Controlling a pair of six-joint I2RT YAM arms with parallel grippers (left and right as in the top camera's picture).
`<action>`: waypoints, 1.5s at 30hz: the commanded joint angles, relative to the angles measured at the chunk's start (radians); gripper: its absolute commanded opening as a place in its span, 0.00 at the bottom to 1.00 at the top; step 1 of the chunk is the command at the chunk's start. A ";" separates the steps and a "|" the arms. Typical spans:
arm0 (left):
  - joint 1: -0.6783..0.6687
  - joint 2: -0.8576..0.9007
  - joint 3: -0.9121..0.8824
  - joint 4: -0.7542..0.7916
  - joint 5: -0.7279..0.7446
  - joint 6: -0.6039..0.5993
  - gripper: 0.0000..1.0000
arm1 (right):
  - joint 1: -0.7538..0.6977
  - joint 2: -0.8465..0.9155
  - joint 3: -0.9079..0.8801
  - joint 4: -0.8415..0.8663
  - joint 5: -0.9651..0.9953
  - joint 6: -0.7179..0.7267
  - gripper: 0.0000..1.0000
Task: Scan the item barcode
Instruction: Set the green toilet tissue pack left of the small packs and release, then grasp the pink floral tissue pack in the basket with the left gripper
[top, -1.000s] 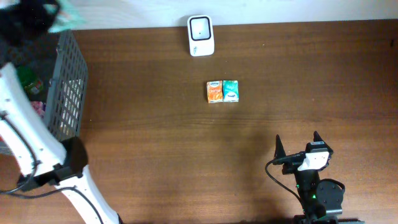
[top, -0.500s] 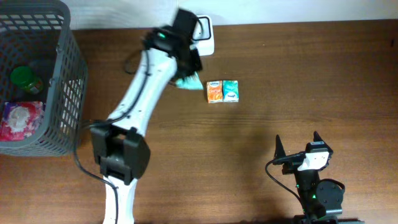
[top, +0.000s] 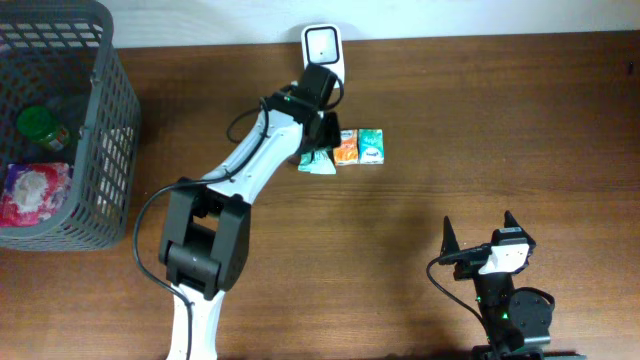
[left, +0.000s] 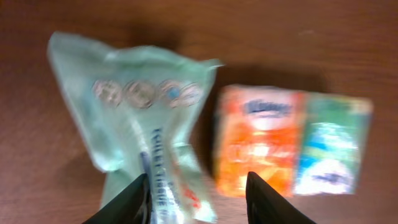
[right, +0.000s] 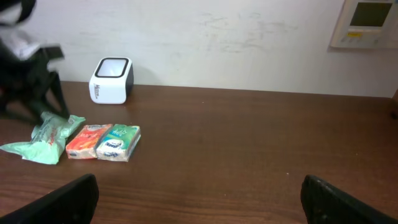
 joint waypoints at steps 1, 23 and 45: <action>0.061 -0.046 0.262 -0.114 0.122 0.084 0.42 | -0.003 -0.006 -0.009 -0.001 0.005 0.011 0.99; 0.951 -0.157 0.380 -0.576 -0.515 0.293 0.85 | -0.003 -0.006 -0.009 -0.002 0.005 0.011 0.99; 0.993 0.104 0.147 -0.420 -0.343 0.549 0.69 | -0.003 -0.006 -0.009 -0.002 0.005 0.011 0.99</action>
